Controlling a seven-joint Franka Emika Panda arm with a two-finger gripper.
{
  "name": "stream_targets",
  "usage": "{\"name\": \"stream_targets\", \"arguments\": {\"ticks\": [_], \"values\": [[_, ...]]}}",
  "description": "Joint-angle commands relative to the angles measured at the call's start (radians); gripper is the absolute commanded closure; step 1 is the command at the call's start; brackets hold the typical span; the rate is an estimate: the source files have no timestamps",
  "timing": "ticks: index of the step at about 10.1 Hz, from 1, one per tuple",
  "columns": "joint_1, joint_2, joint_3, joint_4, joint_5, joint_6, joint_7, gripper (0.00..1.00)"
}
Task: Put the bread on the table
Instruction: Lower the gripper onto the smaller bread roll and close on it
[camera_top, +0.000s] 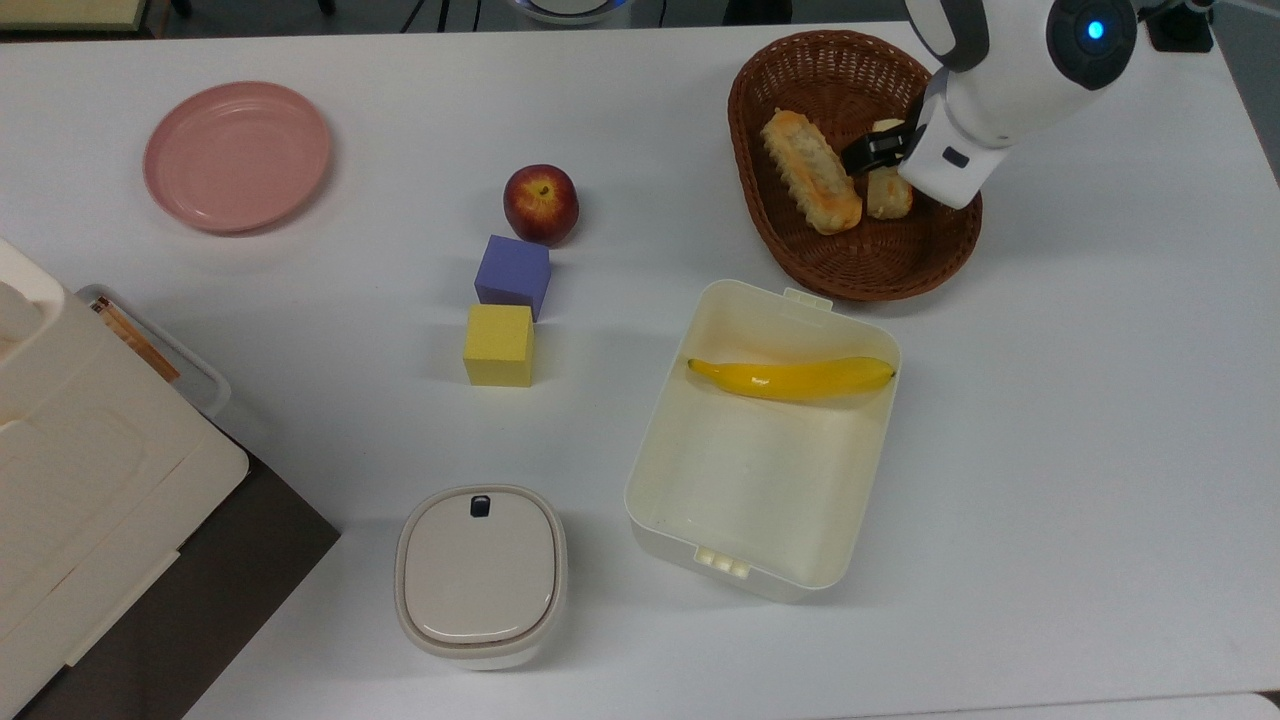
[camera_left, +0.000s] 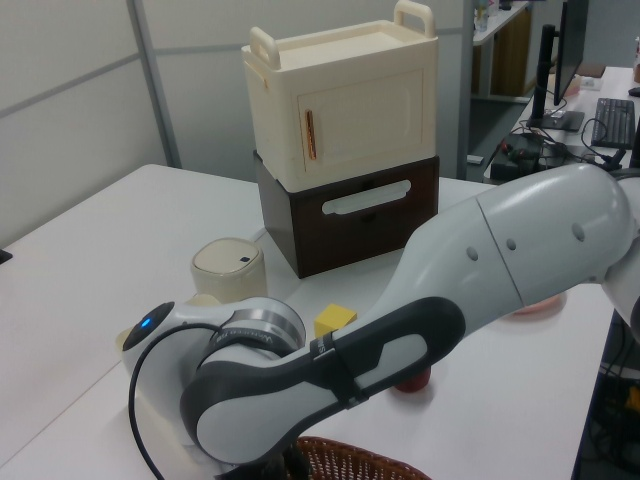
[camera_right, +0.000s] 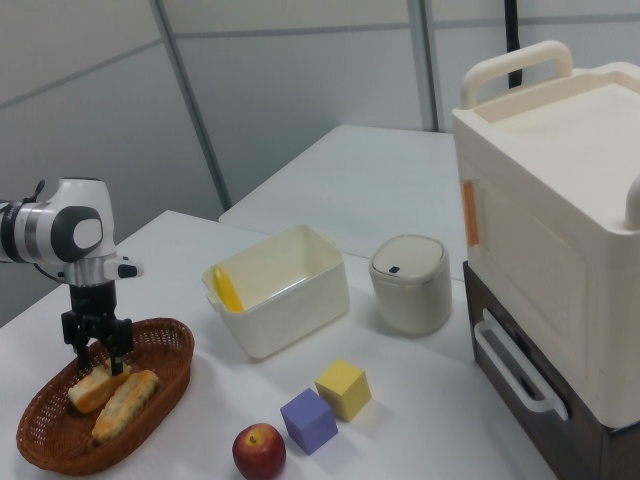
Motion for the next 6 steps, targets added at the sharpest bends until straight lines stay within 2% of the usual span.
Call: {"name": "stream_targets", "arguments": {"ticks": [1,2,3,6], "values": [[0.008,0.003,-0.013,-0.009,0.010,0.044,0.017,0.61],[0.003,0.003,-0.013,-0.009,0.009,0.046,0.019,0.92],[0.000,0.001,-0.013,-0.008,0.009,0.043,0.011,1.00],[-0.010,-0.043,-0.022,0.003,0.006,-0.003,0.008,1.00]]}}
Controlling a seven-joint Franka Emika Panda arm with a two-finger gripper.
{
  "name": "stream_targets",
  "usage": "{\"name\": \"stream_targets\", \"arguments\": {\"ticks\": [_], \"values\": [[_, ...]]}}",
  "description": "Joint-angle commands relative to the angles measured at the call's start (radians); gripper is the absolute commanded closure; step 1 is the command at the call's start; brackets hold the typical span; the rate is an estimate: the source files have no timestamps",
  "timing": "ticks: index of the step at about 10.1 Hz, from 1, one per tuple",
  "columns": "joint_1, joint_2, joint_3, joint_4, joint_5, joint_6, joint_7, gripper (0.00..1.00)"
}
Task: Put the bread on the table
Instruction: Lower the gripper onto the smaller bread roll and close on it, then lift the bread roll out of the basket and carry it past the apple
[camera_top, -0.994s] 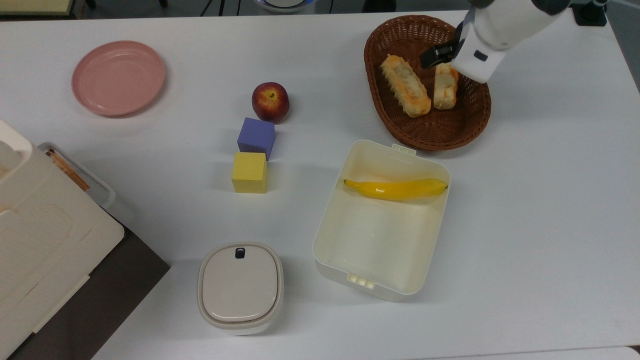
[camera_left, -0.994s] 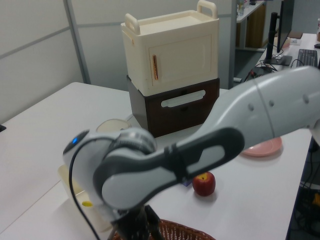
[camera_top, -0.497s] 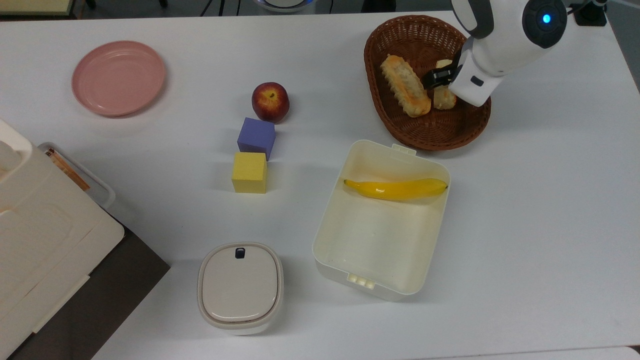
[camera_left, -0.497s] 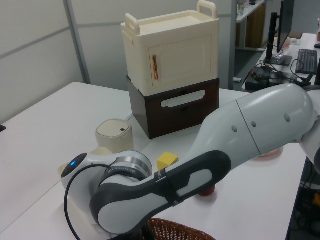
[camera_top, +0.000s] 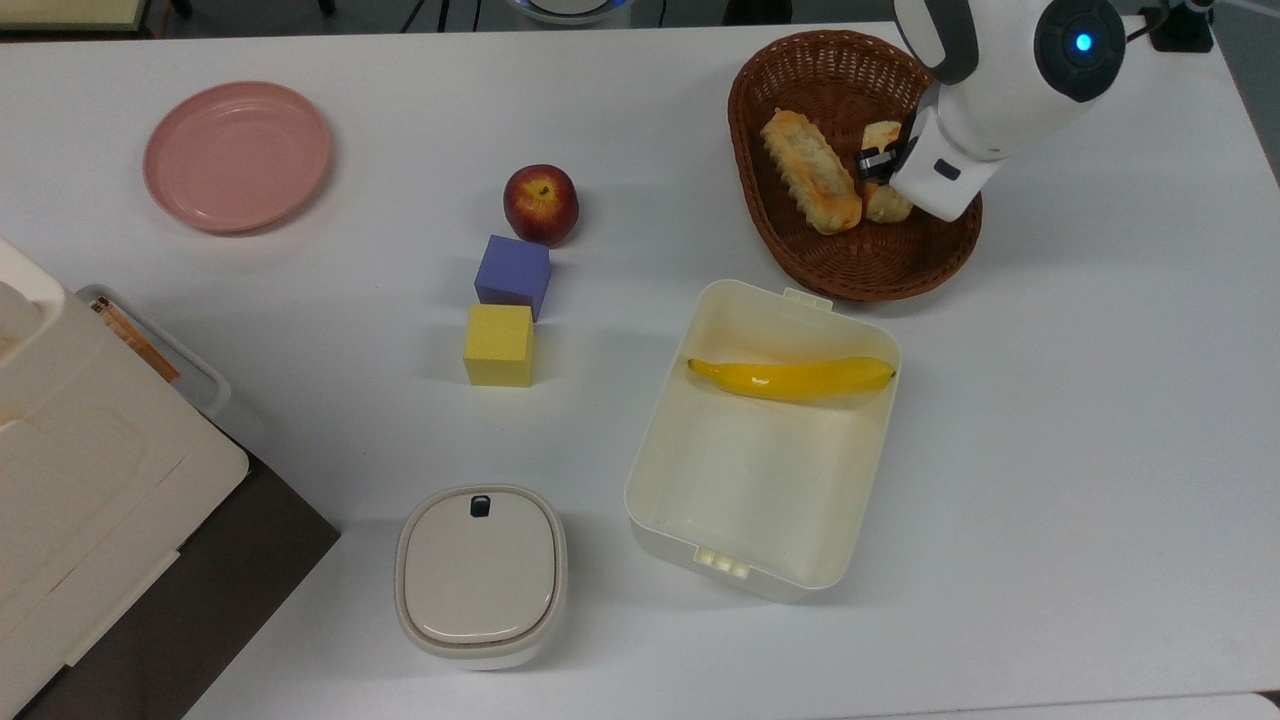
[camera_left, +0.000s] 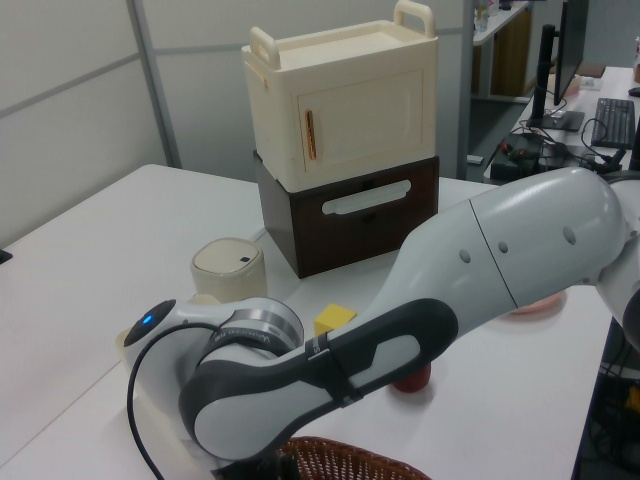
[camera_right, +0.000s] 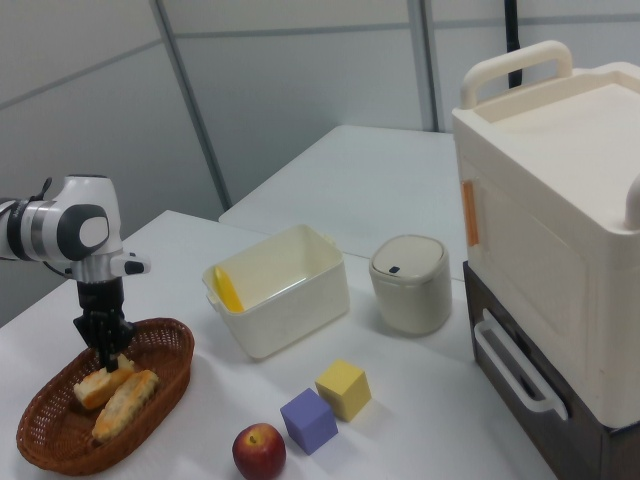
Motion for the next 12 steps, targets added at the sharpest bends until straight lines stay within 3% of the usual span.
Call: {"name": "stream_targets", "arguments": {"ticks": [1,4,6,8,12], "values": [[-0.016,-0.092,-0.018,0.002,0.007,-0.068,0.003,1.00],[-0.126,-0.213,-0.022,0.036,0.003,-0.207,-0.078,1.00],[-0.250,-0.267,-0.025,0.036,-0.058,-0.246,-0.182,1.00],[-0.373,-0.279,-0.024,0.033,-0.130,-0.246,-0.338,1.00],[-0.621,-0.273,-0.024,0.034,-0.172,-0.244,-0.498,1.00]]}}
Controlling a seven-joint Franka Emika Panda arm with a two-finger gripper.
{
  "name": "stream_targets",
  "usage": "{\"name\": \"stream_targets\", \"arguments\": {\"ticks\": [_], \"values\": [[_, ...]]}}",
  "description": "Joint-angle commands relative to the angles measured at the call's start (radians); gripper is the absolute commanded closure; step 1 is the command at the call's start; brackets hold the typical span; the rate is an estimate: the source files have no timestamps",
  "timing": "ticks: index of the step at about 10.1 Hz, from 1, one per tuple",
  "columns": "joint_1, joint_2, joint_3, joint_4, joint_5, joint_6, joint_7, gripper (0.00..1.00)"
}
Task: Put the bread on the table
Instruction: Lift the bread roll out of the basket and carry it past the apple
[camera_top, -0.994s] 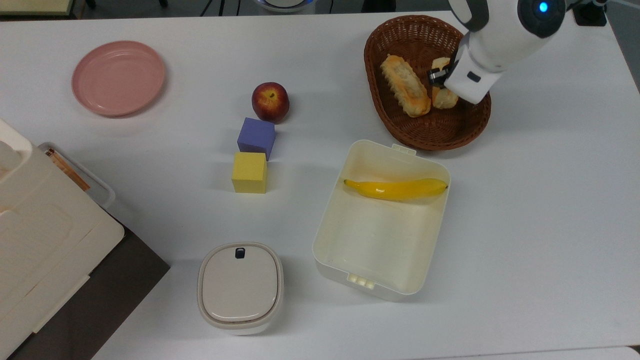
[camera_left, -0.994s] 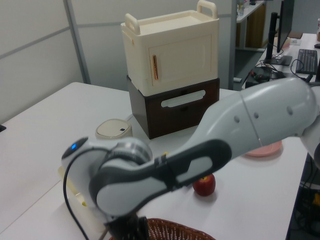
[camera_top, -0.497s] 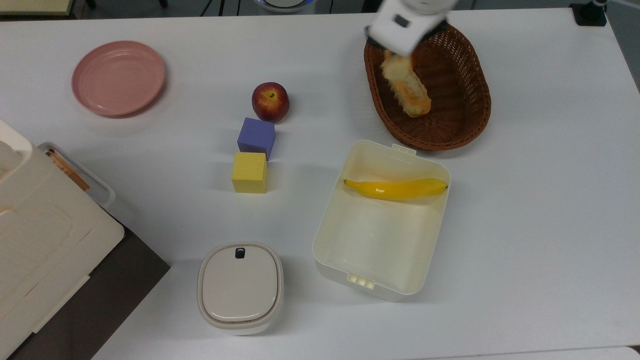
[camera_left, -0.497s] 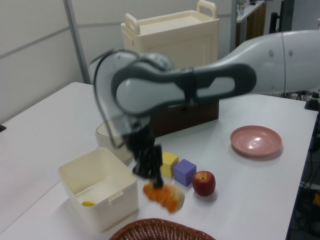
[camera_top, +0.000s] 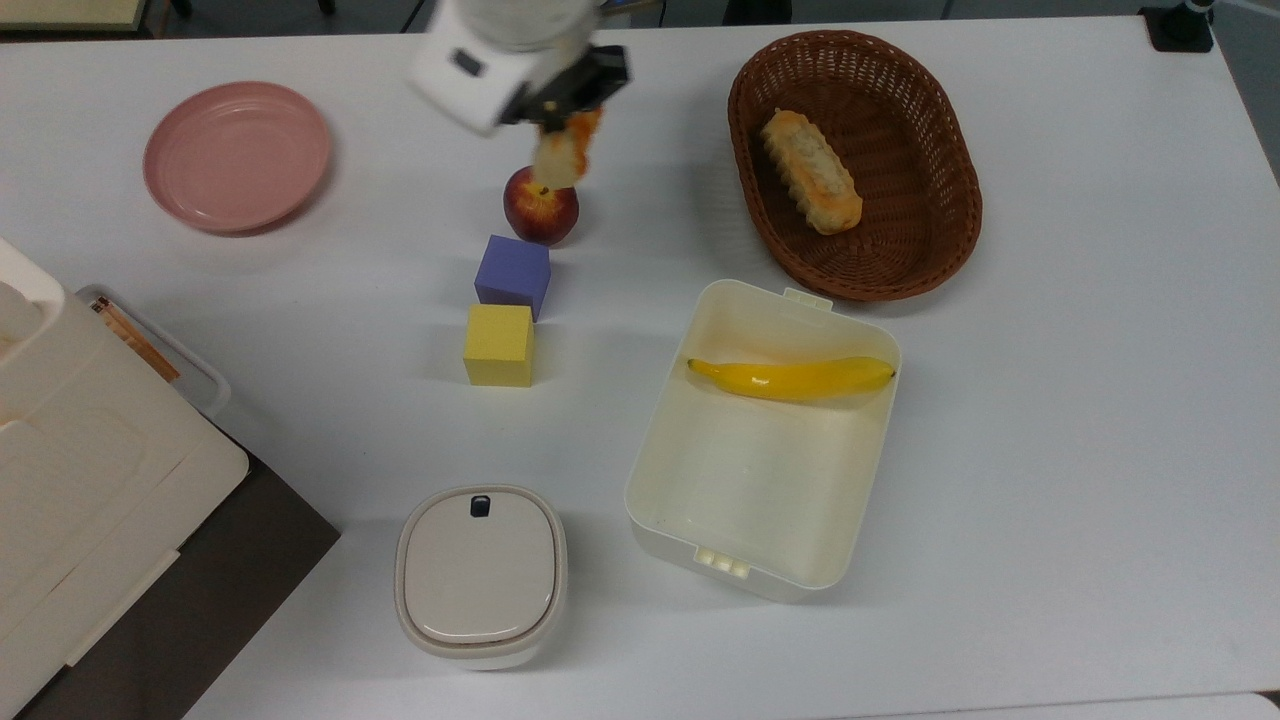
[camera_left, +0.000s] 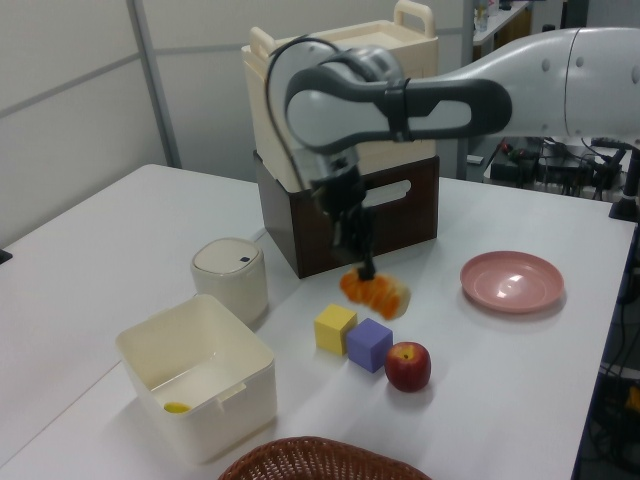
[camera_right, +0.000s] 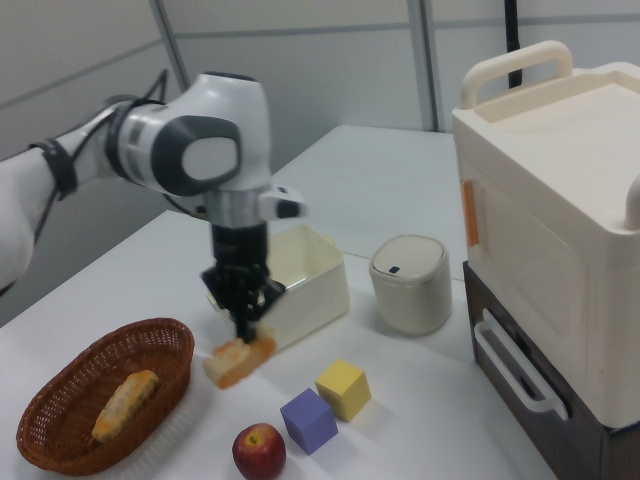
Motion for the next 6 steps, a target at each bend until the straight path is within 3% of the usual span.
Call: {"name": "stream_targets", "arguments": {"ticks": [1,2,3,4,5,6], "values": [[-0.117,-0.021,0.003,-0.019,-0.057,-0.009,-0.094,1.00],[-0.138,-0.016,0.003,-0.019,-0.097,-0.006,-0.121,1.00],[-0.152,-0.018,0.003,-0.019,-0.125,-0.004,-0.155,0.78],[-0.160,-0.019,0.001,-0.017,-0.134,-0.006,-0.172,0.16],[-0.169,-0.024,0.001,-0.017,-0.134,-0.006,-0.175,0.00],[-0.168,-0.024,0.003,-0.017,-0.134,-0.006,-0.165,0.00]]}}
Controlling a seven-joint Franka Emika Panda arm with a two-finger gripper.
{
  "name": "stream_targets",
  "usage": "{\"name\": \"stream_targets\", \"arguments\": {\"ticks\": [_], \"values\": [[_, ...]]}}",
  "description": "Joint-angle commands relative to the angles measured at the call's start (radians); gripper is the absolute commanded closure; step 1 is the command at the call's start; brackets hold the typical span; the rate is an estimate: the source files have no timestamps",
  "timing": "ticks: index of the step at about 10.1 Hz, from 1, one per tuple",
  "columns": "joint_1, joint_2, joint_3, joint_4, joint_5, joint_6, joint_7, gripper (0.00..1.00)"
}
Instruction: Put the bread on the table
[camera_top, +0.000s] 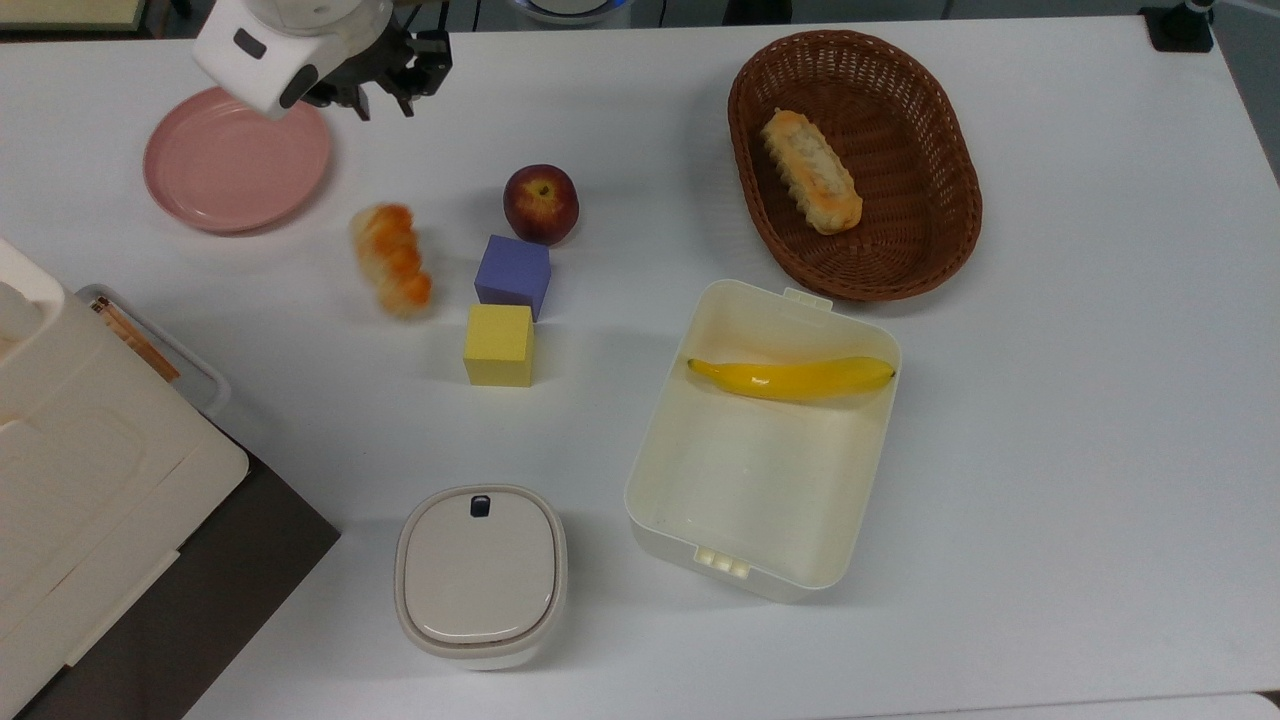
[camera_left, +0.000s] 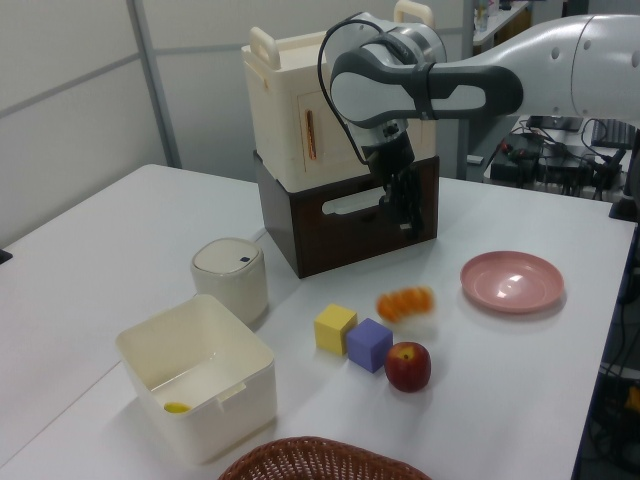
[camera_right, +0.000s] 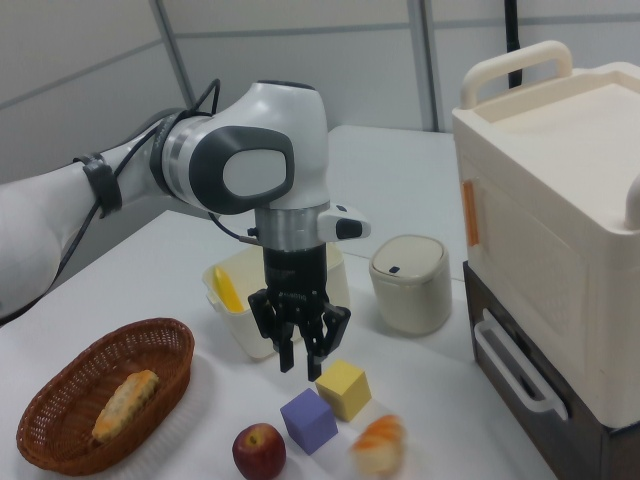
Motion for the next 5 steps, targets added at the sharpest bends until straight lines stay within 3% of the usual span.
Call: {"name": "stream_targets", "arguments": {"ticks": [1,5], "values": [[0.003,-0.027,0.007,-0.009,-0.016,-0.006,0.003,0.00],[0.064,-0.048,0.020,0.042,-0.005,0.011,0.098,0.00]]}}
